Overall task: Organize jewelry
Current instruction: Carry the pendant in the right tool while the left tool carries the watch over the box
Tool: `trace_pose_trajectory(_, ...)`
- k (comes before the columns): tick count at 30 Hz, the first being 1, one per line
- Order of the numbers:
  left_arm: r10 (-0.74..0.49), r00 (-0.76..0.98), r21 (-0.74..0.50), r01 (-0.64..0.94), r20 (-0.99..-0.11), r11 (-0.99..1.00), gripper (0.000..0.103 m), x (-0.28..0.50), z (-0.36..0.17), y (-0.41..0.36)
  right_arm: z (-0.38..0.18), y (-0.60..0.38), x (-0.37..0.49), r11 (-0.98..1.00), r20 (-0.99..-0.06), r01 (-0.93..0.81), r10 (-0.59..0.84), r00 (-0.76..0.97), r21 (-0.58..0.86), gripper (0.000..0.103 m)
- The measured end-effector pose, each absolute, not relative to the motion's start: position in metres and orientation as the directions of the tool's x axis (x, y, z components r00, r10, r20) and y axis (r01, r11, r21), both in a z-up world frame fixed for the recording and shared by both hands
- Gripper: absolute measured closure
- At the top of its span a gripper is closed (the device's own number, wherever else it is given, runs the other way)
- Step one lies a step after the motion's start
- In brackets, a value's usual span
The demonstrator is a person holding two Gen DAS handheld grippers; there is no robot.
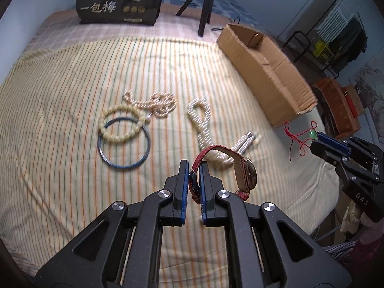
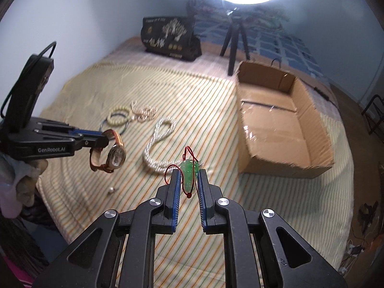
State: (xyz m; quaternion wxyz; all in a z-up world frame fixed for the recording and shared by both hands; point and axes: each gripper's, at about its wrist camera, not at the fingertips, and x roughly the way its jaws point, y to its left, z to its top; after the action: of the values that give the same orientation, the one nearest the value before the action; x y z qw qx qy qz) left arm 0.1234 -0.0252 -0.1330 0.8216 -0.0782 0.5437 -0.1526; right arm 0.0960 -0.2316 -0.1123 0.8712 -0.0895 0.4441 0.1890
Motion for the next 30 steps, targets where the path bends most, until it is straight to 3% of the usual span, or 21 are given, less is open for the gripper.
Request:
trace_pose_trajectory(16, -0.406, 0.421, -0.340, 0.225, -0.811, 0.913, 0.097, 0.147, -0.091, -0.076, -0.074, -0.295, 0.120, 0.960, -0.739, -0.280, 0.193, 0.645, 0.007, 0.091)
trace_pose_trajectory(30, -0.442, 0.448, -0.349, 0.277, -0.777, 0.895, 0.097, 0.186, -0.074, -0.143, -0.076, -0.338, 0.170, 0.978, -0.731, -0.207, 0.125, 0.671, -0.022, 0.091)
